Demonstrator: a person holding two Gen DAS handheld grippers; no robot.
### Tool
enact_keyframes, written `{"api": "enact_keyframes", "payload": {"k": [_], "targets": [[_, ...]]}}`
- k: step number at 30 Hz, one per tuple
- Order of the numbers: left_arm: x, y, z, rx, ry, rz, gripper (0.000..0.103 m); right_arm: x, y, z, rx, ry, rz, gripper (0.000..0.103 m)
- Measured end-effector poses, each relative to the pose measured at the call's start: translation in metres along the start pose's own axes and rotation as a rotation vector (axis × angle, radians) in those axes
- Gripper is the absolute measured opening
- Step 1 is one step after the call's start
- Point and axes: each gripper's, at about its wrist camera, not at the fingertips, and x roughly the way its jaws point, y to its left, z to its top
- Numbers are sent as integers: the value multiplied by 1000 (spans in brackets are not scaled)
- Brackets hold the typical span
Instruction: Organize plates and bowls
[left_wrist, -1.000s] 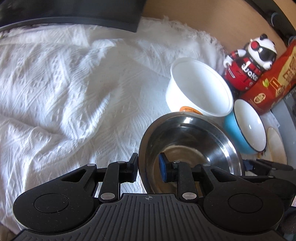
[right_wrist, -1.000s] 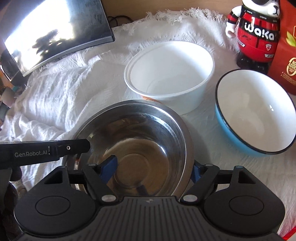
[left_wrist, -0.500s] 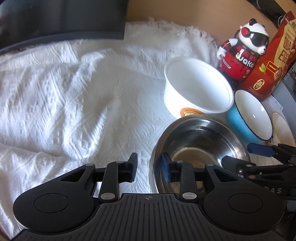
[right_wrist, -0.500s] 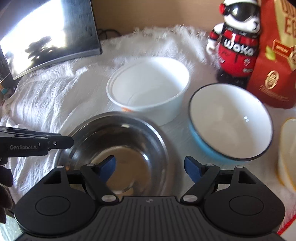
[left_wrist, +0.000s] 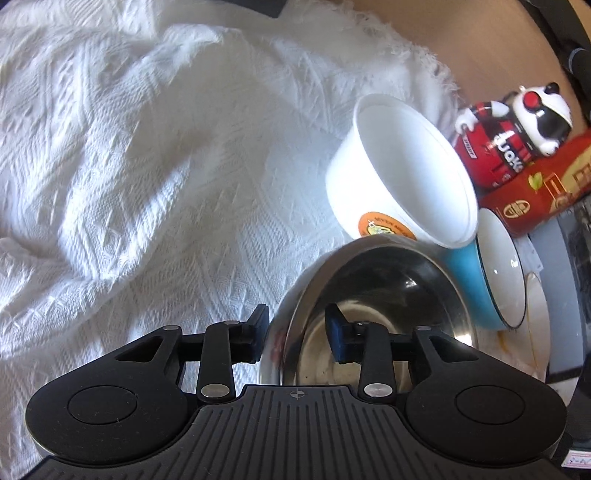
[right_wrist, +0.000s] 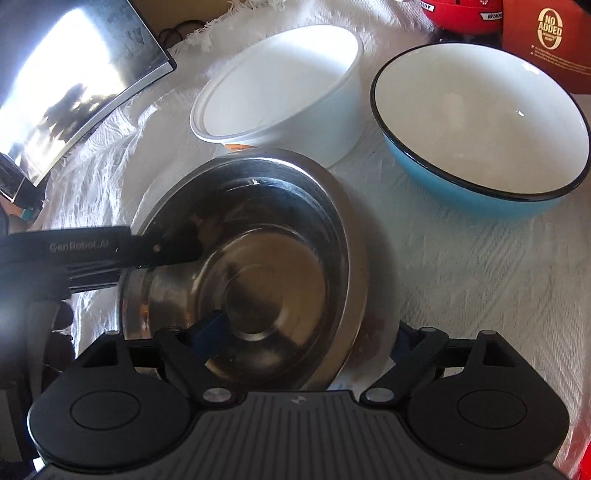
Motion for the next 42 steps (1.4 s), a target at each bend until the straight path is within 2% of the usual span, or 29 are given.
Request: {"api": "enact_keyframes", "payload": {"k": [6, 9, 14, 25, 28, 32, 36, 39, 42], "targets": [[2, -5, 2, -11, 20, 27, 37, -9, -10, -4, 41, -8, 70, 89], [5, -13, 1, 10, 42, 30, 41, -10, -10, -7, 40, -11, 60, 89], [9, -24, -5, 38, 61, 22, 41, -17, -17, -14, 35, -11, 44, 89], [10, -26, -6, 34, 46, 31, 39, -20, -17, -21, 16, -21, 31, 89], [2, -24, -5, 22, 13, 24, 38, -21, -17, -21, 17, -38, 17, 89], [-30, -35, -5, 73, -112, 40, 38, -37, -16, -22, -14, -121, -80, 89], [-62, -60, -3, 132, -250, 46, 38, -86, -25, -30, -40, -277, -156, 93], [-70, -90, -1, 179, -295, -19, 38, -129, -44, -42, -54, -415, -254, 101], [-61, -135, -9, 277, -252, -146, 38, -161, -79, -52, -5, -465, -365, 101]]}}
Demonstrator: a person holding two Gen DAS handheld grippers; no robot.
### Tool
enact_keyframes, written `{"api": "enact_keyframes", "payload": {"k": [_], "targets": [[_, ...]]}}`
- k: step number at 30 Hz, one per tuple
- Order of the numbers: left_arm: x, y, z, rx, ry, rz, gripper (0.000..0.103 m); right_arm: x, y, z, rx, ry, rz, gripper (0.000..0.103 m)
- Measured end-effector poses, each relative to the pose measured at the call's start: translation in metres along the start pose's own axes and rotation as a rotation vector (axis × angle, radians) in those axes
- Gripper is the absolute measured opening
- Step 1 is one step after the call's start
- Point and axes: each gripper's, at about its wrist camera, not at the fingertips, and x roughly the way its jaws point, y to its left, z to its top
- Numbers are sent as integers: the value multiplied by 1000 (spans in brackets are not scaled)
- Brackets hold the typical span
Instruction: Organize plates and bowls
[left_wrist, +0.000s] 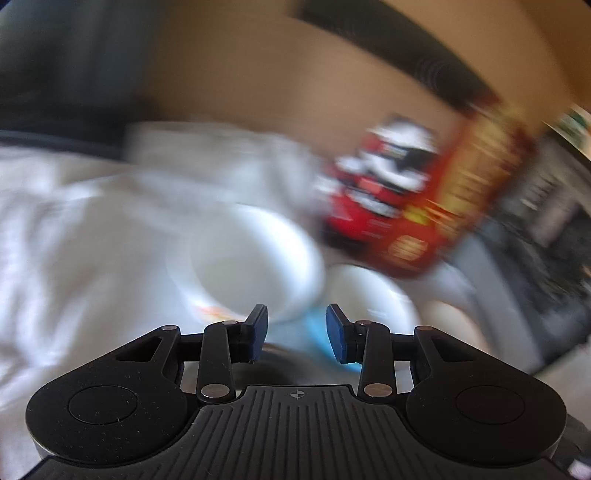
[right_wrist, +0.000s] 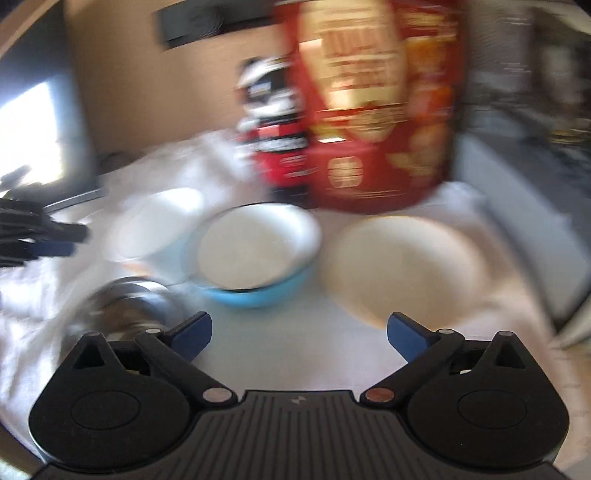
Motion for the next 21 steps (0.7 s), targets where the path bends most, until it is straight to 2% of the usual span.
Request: {"api": "enact_keyframes", "payload": {"k": [3, 5, 9, 11, 14, 17, 21], "targets": [[25, -46, -13, 91, 96, -130, 38, -15, -46, -5, 68, -16, -95, 101], [47, -76, -29, 135, 191, -204, 38, -22, -75, -13, 115, -1, -160, 101], [91, -121, -69, 174, 348, -270, 38, -24, -118, -34, 199, 74, -205, 101], [109, -137, -85, 198, 378, -281, 38, -24, -132, -45, 216, 106, -196, 101], [130, -149, -102, 212, 398, -270, 38, -23, -141, -63, 217, 104, -163, 101], [142, -153, -113, 204, 420, -252, 38, -10, -155, -76, 322, 154, -81, 101], [139, -156, -125, 197, 452, -233, 37, 5, -167, -84, 454, 226, 24, 101]]}}
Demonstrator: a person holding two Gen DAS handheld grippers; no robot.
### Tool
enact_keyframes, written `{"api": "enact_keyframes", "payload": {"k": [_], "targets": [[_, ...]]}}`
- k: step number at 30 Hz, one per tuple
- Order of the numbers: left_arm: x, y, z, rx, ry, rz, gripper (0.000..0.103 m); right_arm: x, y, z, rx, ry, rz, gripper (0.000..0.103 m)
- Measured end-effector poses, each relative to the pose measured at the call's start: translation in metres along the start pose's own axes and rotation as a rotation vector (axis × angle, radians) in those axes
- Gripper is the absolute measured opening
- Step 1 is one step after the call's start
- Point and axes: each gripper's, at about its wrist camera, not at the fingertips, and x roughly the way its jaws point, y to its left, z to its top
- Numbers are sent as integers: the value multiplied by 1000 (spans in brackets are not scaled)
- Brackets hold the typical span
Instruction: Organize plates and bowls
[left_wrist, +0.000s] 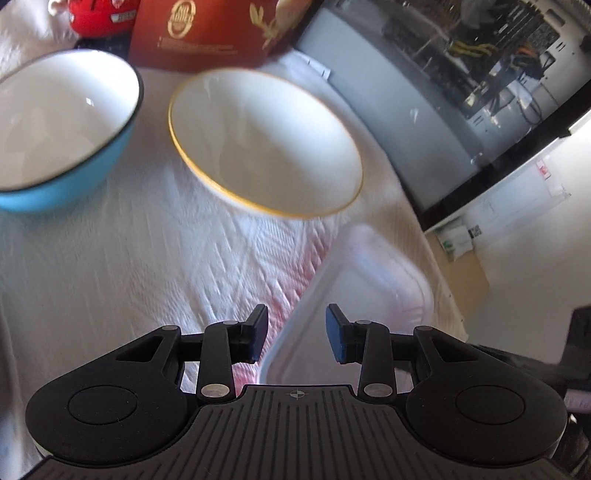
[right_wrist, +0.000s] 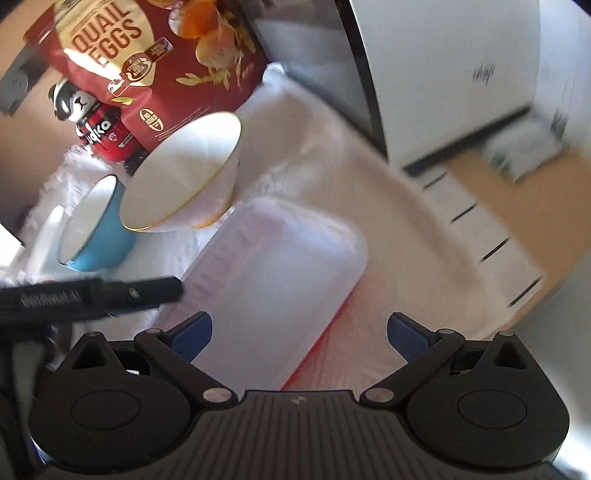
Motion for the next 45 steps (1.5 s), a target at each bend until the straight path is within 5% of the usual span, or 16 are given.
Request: {"api": "enact_keyframes", "payload": {"k": [9, 19, 29, 36, 41, 45], "targets": [[20, -12, -5, -49, 59, -30, 33, 9, -9, 19, 42, 20, 122, 90], [51, -37, 1, -56, 114, -123, 33, 1, -23, 60, -74, -35, 68, 90], [55, -37, -3, -97, 128, -167, 33, 14, -29, 62, -131, -35, -2, 90], [-6, -4, -12, -152, -14, -125, 33, -13, -10, 39, -253, -156, -138, 95], [-49, 32, -17, -218, -121, -93, 33, -43, 23, 35, -302, -245, -107, 101], [-72, 55, -13, -269, -176, -98, 33, -48, 66, 37, -356, -229, -67, 103]]}}
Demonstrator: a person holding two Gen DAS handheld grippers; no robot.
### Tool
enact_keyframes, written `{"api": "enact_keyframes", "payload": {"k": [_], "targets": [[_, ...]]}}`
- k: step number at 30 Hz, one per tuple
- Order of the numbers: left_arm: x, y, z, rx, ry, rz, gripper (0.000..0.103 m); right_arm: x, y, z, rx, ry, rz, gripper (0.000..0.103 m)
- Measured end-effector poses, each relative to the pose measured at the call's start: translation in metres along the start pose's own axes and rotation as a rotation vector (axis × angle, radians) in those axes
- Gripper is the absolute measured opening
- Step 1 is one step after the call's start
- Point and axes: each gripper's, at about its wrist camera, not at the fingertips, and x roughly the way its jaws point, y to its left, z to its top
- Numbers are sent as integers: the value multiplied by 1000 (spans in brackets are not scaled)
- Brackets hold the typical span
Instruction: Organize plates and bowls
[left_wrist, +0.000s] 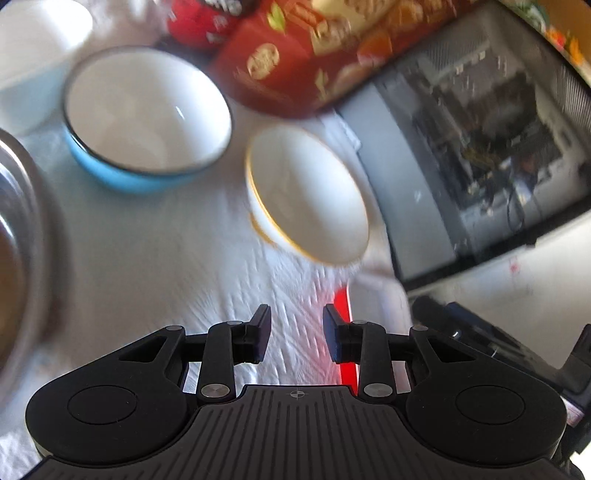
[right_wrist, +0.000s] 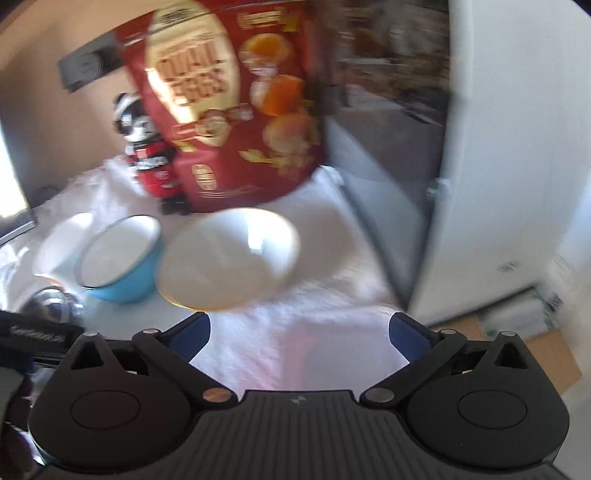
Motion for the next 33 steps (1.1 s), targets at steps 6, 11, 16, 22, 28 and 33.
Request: {"api": "enact_keyframes", "payload": {"k": [6, 11, 16, 22, 28, 33], "targets": [[-3, -7, 12, -60, -62, 7, 33, 18, 39, 41, -38, 71, 79, 103], [17, -8, 20, -107, -96, 73, 33, 56, 33, 72, -73, 104, 105, 103], [41, -12, 31, -151, -99, 164, 34, 100, 18, 88, -146, 139, 115, 103], [64, -13, 36, -200, -108, 221, 33, 140, 17, 91, -251, 171, 79, 92], [85, -12, 47, -198, -97, 232, 29, 181, 12, 94, -193, 270, 123, 80], [89, -9, 52, -209, -61, 245, 23, 204, 8, 93, -122, 367, 199, 69]]}}
